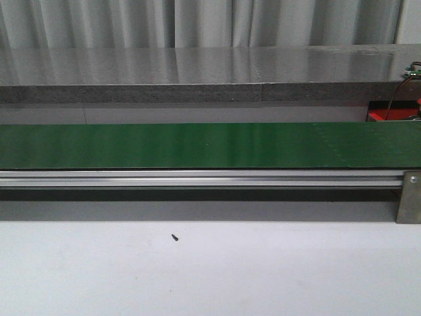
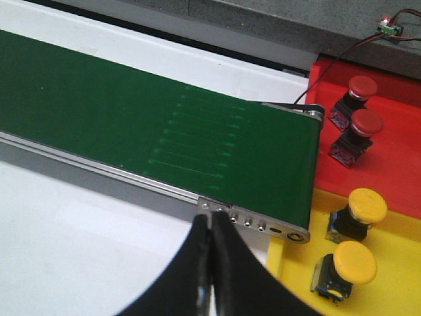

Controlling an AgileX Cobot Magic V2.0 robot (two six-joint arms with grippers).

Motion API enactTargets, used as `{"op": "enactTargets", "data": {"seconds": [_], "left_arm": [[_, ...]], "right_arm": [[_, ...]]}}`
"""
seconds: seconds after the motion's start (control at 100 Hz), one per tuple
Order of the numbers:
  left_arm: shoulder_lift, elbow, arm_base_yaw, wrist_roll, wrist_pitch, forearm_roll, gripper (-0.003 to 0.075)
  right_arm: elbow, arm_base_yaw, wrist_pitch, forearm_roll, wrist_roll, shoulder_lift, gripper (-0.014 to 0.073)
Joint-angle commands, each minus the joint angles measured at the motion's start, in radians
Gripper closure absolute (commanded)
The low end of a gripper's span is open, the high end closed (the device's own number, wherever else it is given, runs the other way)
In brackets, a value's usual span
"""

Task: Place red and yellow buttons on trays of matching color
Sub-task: 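Grasp the yellow button with the left gripper and carry it to the belt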

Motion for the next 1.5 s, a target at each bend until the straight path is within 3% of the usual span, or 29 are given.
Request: {"op": "enactTargets", "data": {"seconds": [0.0, 0.39, 0.86, 1.02, 1.25, 1.36, 1.49], "left_arm": [[-0.128, -0.034, -0.002, -0.012, -0.005, -0.019, 0.0605], [-0.382, 0.048, -0.062, -0.004, 0.103, -0.119, 0.0606], [-0.512, 0.408, -0.196, 0.000, -0.062, -0.117, 0.0606], [-0.512, 0.467, -0.201, 0.005, -0.126, -0.117, 0.0606], [-0.496, 0.476, -0.201, 0.024, -0.114, -0.117, 0.0591], [-0.484, 0.476, -0.201, 0.034, -0.089, -0.117, 0.0505], [-0.480, 0.476, -0.201, 0.042, -0.083, -0.117, 0.0272]], "right_arm": [[-0.023, -0.002, -0.067, 0.022, -0.002, -0.002, 0.0662], [-0.023, -0.002, -0.067, 0.022, -0.002, -0.002, 0.0662], [-0.023, -0.002, -0.067, 0.022, -0.002, -0.002, 0.0662], [-0.023, -0.002, -0.067, 0.022, -0.002, -0.002, 0.0662], [-0.023, -0.002, -0.067, 0.022, -0.002, -0.002, 0.0662], [-0.023, -0.002, -0.067, 0.022, -0.002, -0.002, 0.0662], [-0.023, -0.002, -0.067, 0.022, -0.002, -0.002, 0.0662]]}}
